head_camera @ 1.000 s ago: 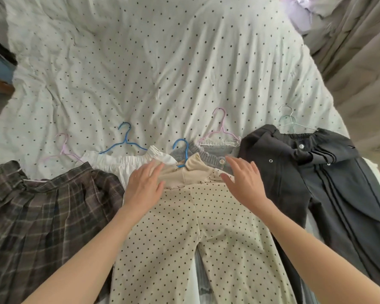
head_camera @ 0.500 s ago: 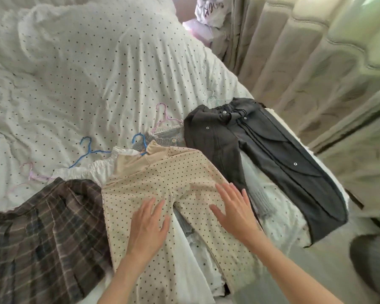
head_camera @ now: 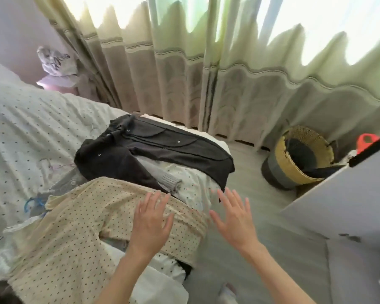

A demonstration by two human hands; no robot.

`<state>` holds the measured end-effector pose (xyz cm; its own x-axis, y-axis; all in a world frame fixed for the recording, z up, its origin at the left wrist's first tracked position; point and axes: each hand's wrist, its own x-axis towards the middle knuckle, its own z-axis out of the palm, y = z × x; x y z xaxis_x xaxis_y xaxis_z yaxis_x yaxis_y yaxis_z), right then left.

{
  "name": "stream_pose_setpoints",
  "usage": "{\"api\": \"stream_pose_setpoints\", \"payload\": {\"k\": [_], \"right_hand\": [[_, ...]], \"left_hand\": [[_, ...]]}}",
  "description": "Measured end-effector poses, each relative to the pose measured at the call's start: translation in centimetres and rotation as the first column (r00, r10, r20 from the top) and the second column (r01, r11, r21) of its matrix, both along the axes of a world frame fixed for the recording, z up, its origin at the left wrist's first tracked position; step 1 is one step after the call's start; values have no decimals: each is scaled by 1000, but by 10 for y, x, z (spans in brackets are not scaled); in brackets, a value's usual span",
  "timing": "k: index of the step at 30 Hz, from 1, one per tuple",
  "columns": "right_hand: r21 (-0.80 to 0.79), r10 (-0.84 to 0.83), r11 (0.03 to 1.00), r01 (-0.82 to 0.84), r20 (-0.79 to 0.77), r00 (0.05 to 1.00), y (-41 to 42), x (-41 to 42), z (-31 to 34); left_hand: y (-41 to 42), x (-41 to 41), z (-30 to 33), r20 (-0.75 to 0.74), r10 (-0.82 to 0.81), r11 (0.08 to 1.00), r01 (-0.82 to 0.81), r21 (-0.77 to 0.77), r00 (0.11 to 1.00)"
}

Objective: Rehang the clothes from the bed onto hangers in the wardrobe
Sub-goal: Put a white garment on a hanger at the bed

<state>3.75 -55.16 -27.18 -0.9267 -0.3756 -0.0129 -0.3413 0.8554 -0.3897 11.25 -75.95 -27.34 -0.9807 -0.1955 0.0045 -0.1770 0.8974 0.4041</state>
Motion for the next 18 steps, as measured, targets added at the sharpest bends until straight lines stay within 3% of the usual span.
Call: {"api": "stream_pose_setpoints", "payload": {"k": [9,13,18], "right_hand": [[-5,-468,884,468,-29,883,216,-4,19],[59,-598,798,600,-49,800,300,4,29],[16,-766,641,768,-61,640,377,22,34]], "left_hand": [[194,-89,11,-40,-372,928,372,1,928],[287,-119,23,-95,-531,845,534,7,842],[389,-136,36,-130,-684,721,692,23,717]]}}
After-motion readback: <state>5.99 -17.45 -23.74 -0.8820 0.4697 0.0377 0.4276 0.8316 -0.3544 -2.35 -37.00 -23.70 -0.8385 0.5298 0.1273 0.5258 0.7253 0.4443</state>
